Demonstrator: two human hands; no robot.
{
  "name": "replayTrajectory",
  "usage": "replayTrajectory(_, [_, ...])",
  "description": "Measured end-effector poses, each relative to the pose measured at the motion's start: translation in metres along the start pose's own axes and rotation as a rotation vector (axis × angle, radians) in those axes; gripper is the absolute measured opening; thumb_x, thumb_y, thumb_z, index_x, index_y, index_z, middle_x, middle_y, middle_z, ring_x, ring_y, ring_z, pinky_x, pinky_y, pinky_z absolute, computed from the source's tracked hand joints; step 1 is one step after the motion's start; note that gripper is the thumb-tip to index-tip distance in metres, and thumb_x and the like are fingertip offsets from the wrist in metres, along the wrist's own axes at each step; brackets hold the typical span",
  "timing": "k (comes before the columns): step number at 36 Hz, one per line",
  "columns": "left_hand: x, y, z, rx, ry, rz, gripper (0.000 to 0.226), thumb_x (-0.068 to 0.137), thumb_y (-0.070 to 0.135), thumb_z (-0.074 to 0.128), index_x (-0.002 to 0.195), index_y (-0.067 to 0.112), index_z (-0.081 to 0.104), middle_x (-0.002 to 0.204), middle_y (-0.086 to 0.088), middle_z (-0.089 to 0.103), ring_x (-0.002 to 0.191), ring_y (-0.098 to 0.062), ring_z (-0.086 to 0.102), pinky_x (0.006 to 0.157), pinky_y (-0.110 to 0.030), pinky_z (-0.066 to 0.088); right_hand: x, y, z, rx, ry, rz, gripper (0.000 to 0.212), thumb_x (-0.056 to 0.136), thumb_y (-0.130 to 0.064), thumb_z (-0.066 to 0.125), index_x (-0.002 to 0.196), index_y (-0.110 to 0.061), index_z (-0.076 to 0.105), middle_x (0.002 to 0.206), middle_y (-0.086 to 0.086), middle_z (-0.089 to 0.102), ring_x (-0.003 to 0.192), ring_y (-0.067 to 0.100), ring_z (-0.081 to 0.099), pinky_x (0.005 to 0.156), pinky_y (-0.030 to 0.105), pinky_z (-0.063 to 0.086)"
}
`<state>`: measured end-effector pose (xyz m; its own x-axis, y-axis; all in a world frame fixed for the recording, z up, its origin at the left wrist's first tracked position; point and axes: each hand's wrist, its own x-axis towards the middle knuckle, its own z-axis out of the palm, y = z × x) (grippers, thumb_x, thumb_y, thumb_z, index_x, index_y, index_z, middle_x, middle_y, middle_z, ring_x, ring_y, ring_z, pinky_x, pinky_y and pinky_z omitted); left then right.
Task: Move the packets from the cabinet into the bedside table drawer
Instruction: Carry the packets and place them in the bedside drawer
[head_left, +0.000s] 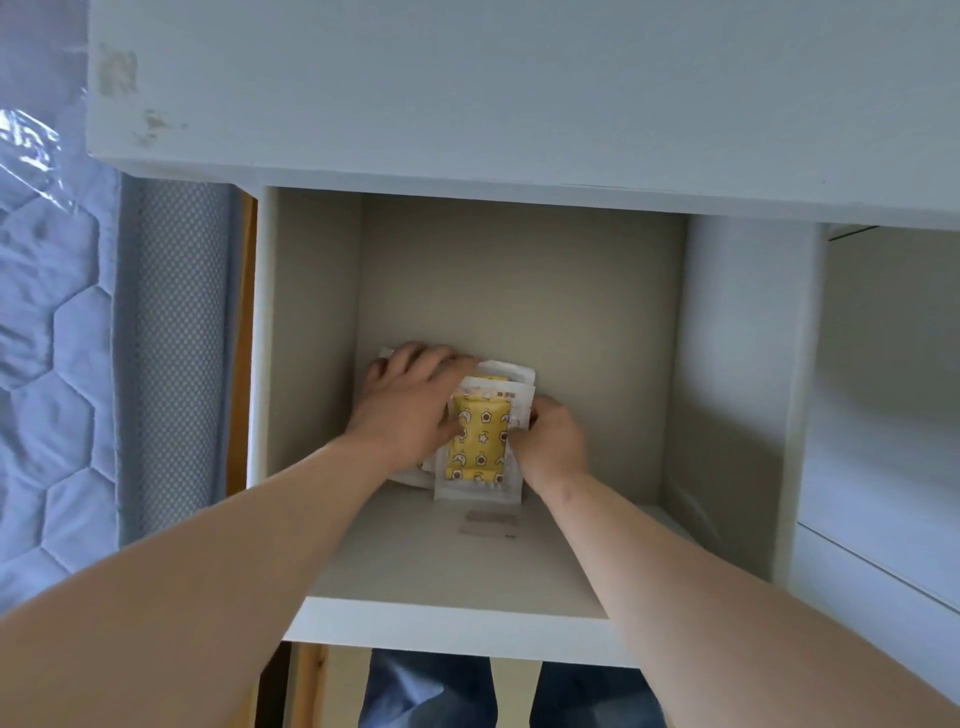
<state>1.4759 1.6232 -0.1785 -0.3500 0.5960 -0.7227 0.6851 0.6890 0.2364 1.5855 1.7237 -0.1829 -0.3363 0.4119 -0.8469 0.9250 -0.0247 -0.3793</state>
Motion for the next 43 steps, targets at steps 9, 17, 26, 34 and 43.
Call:
replayTrajectory(9, [-0.015,-0.017,-0.006,0.112,0.028,-0.103,0.063,0.088,0.021,0.053,0.143,0.038,0.027,0.144,0.004,0.031,0.128,-0.024,0.032,0.106,-0.032,0.021,-0.006,-0.016,0.037,0.287,-0.183,0.136,0.027,0.084,0.002,0.051,0.091,-0.019,0.066,0.102,0.009,0.07,0.096,0.027,0.066,0.088,0.041,0.053])
replayTrajectory(17, [-0.01,-0.017,-0.009,0.095,-0.001,-0.132,0.059,0.086,0.02,0.055,0.14,0.026,0.031,0.144,-0.002,0.028,0.13,-0.025,0.029,0.105,-0.033,0.025,-0.002,-0.019,0.028,0.194,-0.101,0.064,0.019,0.089,-0.003,0.05,0.096,-0.007,0.068,0.095,0.009,0.068,0.091,0.026,0.063,0.075,0.03,0.048])
replayTrajectory(26, [-0.014,-0.016,-0.007,-0.029,-0.066,-0.06,0.08,0.087,0.029,0.06,0.149,0.029,0.01,0.156,0.008,0.006,0.145,-0.02,0.002,0.114,-0.039,0.016,0.005,-0.004,0.012,-0.014,-0.034,0.078,0.022,0.088,-0.007,0.045,0.068,-0.017,0.046,0.076,-0.001,0.054,0.076,0.021,0.05,0.056,0.025,0.034])
replayTrajectory(34, [-0.022,-0.011,0.006,-0.197,-0.02,-0.179,0.088,0.086,0.031,0.062,0.15,0.016,0.003,0.157,-0.001,0.008,0.145,-0.024,0.0,0.116,-0.032,0.007,0.0,-0.005,0.017,0.06,0.023,0.038,0.011,0.089,-0.021,0.057,0.094,-0.014,0.05,0.092,0.001,0.059,0.084,0.022,0.059,0.065,0.028,0.044])
replayTrajectory(43, [-0.027,-0.011,0.006,-0.098,0.114,-0.218,0.071,0.088,0.014,0.053,0.148,0.023,0.017,0.156,0.002,0.01,0.141,-0.026,0.01,0.113,-0.032,0.019,0.006,0.002,0.008,-0.031,0.075,0.064,0.034,0.093,-0.013,0.047,0.064,-0.023,0.032,0.089,0.003,0.051,0.08,0.021,0.045,0.066,0.025,0.033])
